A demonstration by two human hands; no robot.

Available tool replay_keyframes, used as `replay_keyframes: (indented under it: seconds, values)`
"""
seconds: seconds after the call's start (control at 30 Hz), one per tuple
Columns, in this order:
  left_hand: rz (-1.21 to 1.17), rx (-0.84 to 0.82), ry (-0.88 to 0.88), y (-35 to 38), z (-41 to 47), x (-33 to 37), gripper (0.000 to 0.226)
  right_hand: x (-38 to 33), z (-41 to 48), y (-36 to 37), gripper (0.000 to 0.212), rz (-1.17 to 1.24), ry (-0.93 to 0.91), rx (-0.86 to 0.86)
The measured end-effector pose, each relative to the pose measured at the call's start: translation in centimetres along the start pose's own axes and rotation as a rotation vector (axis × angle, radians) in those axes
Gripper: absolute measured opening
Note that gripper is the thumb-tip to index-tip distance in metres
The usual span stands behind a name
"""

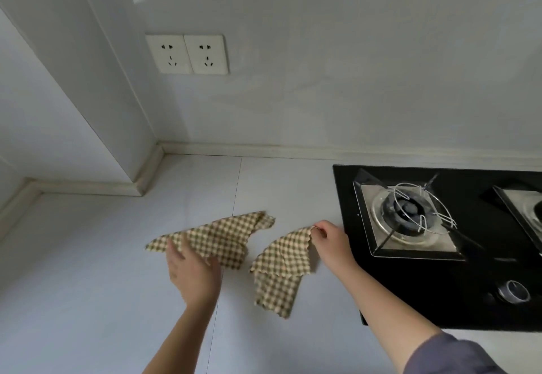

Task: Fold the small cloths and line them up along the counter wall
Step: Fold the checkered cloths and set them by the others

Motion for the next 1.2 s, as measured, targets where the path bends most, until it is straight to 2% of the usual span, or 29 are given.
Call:
replay_keyframes:
  seconds: [0.07,0.1,0.17,0.23,0.3,0.37,0.4,0.47,0.53,0.57,0.6,0.7,0.73,0.83,0.9,1.0,1.07,1.17,1.2]
  values:
    - [0.162,-0.192,0.384,3.3,-0.9,4.2,0.050,-0.2,-0.3,0.0,0.014,0.002,0.000,-0.013]
    - [0.202,-0.328,0.487,5.5,-1.5,5.1,0.043,-0.3,-0.4,0.0,0.015,-0.002,0.001,-0.016]
    - [0.337,-0.545,0.482,8.8,-1.6,4.3,0.050,-0.5,-0.5,-0.1,0.015,-0.011,-0.001,-0.022]
    - [0.442,-0.644,0.371,10.2,-0.2,2.7,0.063,-0.6,-0.8,-0.4,0.015,-0.015,-0.007,-0.024]
    - [0.359,-0.573,0.328,9.0,1.2,3.2,0.063,-0.7,-0.9,-0.8,0.015,-0.013,-0.009,-0.024]
    - [0.100,-0.409,0.410,7.0,1.3,5.7,0.050,-0.8,-1.0,-1.1,0.015,0.003,-0.013,-0.019]
    - [-0.048,-0.393,0.435,6.5,0.4,6.9,0.044,-0.8,-1.1,-1.2,0.015,0.011,-0.012,-0.015]
    - [-0.200,-0.512,0.501,6.9,-3.0,9.5,0.055,-1.2,-1.1,-1.2,0.017,0.029,-0.008,-0.006]
    - [-0.059,-0.629,0.599,9.1,-6.2,10.4,0.068,-1.6,-1.1,-1.0,0.020,0.045,-0.011,-0.014]
    - [0.029,-0.627,0.624,10.0,-6.9,10.2,0.065,-1.9,-1.1,-0.7,0.021,0.044,-0.013,-0.030]
    - [0.069,-0.586,0.614,10.5,-6.8,9.9,0.054,-2.2,-1.2,-0.5,0.022,0.041,-0.015,-0.048]
    - [-0.065,-0.393,0.572,9.1,-5.1,10.1,0.007,-2.6,-1.3,-0.6,0.021,0.049,-0.013,-0.072]
    - [-0.102,-0.355,0.578,8.5,-4.5,10.2,0.002,-2.7,-1.3,-0.8,0.020,0.054,-0.011,-0.072]
    - [-0.253,-0.355,0.504,7.2,-3.3,10.1,0.005,-3.0,-1.1,-1.2,0.020,0.075,-0.007,-0.071]
    - [-0.315,-0.411,0.483,6.9,-3.3,10.7,0.016,-3.5,-1.1,-0.9,0.021,0.086,-0.010,-0.085]
    - [-0.223,-0.474,0.480,7.4,-3.6,12.1,0.039,-4.6,-1.5,-0.2,0.021,0.099,-0.035,-0.120]
    - [-0.166,-0.426,0.485,7.4,-3.2,13.0,0.032,-5.5,-1.8,0.0,0.020,0.085,-0.067,-0.117]
    - [-0.181,-0.358,0.485,6.7,-2.1,13.5,0.008,-6.2,-1.7,0.0,0.021,0.112,-0.102,-0.157]
    - [-0.197,-0.359,0.486,6.4,-1.7,13.3,0.007,-6.3,-1.6,-0.2,0.021,0.116,-0.119,-0.168]
Point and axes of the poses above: each hand's wrist, its own z-axis towards the middle knuckle, its own y-axis out of the palm, x = y × z, the point moved 10 cm from there along z, towards the middle knuckle, and after that the axes turned 14 degrees about y, right-handed, at the moved point
